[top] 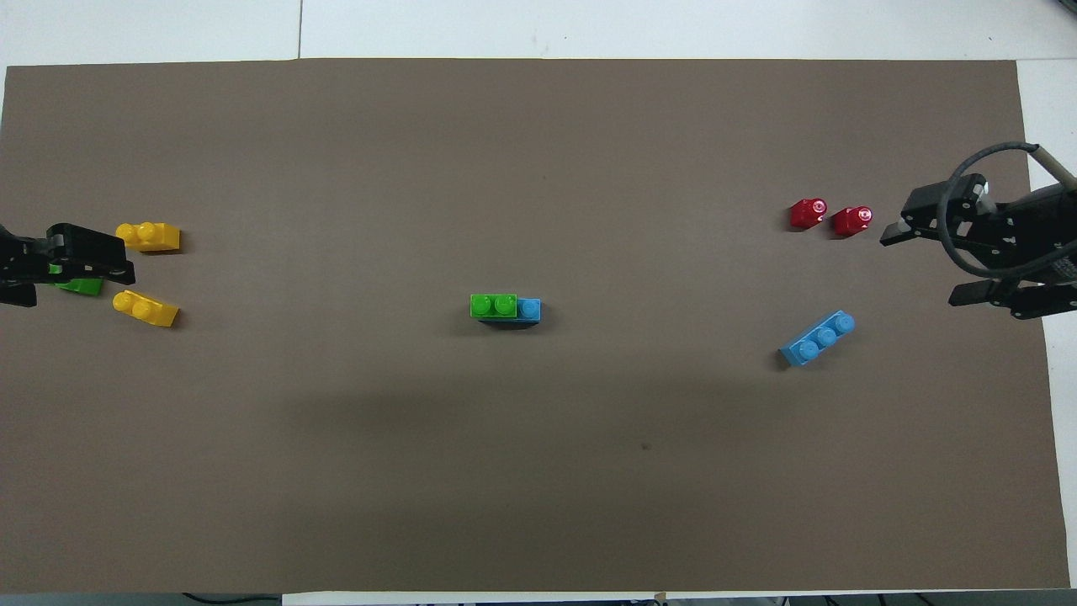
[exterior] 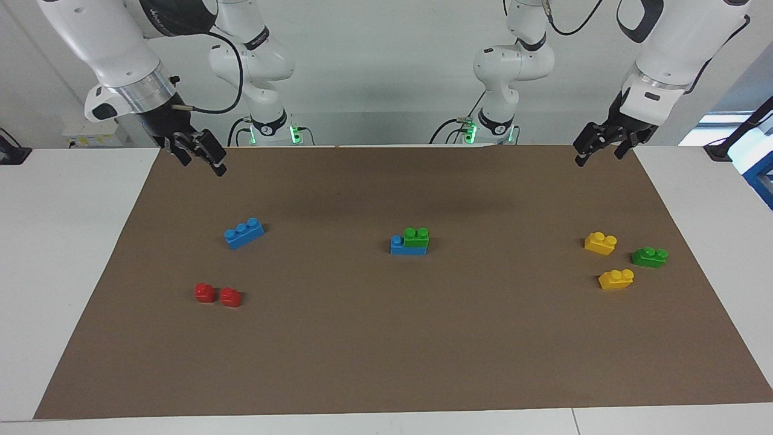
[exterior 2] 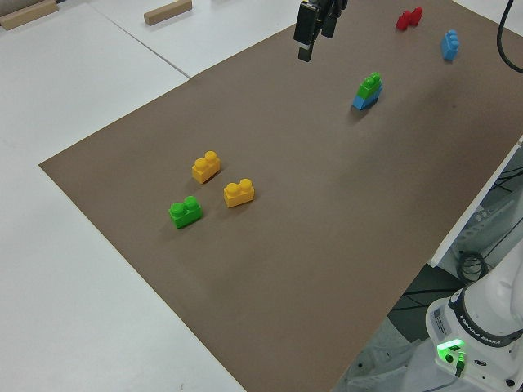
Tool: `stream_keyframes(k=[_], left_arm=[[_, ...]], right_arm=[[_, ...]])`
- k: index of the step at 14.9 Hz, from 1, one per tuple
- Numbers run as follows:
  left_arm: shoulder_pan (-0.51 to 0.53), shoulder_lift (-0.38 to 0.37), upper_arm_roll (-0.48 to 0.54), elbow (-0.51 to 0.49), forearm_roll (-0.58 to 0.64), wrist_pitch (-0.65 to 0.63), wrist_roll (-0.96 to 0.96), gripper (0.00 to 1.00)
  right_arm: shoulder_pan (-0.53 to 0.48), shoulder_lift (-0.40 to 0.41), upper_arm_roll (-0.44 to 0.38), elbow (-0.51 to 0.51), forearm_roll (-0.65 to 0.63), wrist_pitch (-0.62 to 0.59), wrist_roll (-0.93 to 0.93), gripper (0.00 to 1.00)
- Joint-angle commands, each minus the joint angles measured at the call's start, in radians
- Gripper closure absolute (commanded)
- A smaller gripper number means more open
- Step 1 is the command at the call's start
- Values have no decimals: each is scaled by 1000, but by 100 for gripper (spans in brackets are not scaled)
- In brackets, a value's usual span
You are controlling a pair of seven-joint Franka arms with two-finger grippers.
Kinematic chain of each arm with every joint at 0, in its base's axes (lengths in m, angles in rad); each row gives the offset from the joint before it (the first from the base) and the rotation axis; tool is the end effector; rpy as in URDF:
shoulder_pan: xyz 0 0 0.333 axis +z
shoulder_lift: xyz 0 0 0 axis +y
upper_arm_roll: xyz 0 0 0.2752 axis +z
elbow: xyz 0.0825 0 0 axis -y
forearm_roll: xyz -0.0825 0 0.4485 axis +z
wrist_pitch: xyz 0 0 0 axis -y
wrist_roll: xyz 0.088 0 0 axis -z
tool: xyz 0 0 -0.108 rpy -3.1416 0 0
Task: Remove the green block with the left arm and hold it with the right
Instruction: 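Move the left gripper and the right gripper toward the joined green-blue bricks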
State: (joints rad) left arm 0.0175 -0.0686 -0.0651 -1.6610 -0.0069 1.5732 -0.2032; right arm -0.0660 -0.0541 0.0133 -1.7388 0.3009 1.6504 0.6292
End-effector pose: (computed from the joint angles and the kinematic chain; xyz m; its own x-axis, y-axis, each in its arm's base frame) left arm 0.5988 -0.0303 0.5762 0.9877 0.1552 -0.0194 0.1552 -0.9879 -0.0015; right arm 0.6080 -0.0021 0.5368 0.7561 -0.6220 -0.2035 -0.6543 -0.7250 -0.2152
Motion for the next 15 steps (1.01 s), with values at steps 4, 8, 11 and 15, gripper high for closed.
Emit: stream_keyframes(k=[4,8,11,15], left_arm=[[-25,-40,-5,-65,-19,-7,-110,0],[-108,-74,-7,-127,-19,-8,-279,0],[-178,-97,-9,-173,-19,13,-479,0],[-261,-134,-9,-261,-50,141,-912,0]], right_arm=[[-31,16,8,-149,309,31,177,1],[-15,27,8,-240,441,75,260,0],[-11,51,13,-257,500,89,306,0],[75,82,14,-263,555,190,411,0]])
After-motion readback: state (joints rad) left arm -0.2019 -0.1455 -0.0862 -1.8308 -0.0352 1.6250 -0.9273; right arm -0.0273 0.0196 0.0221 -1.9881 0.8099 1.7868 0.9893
